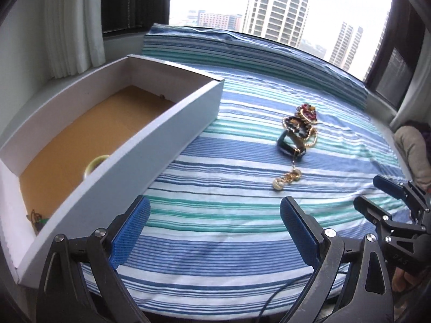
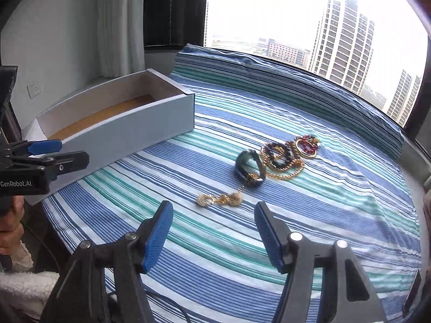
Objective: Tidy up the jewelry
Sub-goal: 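Release both items in the box and withdraw both tools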
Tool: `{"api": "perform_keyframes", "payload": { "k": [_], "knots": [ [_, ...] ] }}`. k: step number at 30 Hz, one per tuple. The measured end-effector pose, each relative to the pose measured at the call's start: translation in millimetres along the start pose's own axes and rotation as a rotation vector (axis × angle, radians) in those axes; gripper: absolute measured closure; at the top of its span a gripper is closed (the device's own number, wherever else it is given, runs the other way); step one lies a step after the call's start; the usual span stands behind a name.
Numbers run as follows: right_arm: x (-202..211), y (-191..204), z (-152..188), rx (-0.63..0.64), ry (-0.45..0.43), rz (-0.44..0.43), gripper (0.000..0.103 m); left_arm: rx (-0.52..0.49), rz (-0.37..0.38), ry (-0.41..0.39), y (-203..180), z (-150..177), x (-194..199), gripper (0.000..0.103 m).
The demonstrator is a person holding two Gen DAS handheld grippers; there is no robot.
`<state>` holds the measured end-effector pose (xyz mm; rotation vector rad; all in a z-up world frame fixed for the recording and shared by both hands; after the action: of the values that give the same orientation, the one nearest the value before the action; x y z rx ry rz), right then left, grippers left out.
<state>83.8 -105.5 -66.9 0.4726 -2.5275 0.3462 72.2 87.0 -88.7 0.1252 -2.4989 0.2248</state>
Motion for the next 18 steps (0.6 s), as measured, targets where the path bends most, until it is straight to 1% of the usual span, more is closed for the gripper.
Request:
{"api": "perform_keyframes", "payload": {
  "k": [3,6,11,14,18],
  "knots": [
    [16,-26,23,-0.034,0.012,0.062,0.039,-0.040,0.047,0.011,-26,9,-1,0.005],
    [28,-34,37,-0.065,0.009,0.087,0.039,-0.065,0.076,0.020,-42,15,0,0.005],
    [36,-29,46,-0.075,-0.001,0.072,0.039,-0.108,0.110,0.031,-61,21,6,0.005],
    [34,-26,46,-0.081,0.000,0.059,0.039,-0.136,0.113,0.029,-63,22,9,0.003],
    [33,-22,48,-0.098,0.005,0.043,0.039,-0.151,0.117,0.032,-66,24,9,0.003]
  ]
}}
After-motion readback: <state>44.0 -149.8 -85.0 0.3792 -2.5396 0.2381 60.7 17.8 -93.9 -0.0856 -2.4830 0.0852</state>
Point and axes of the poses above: each gripper's, at about its wrist camera, not at the fingertips, and x roughly against the way its jaws point, y to its left, z to its underside, the point moved 8 cm from there along -x, roughly the way its jaws point, and after that the axes turned 13 degrees about -y, right-handed, at the moved point
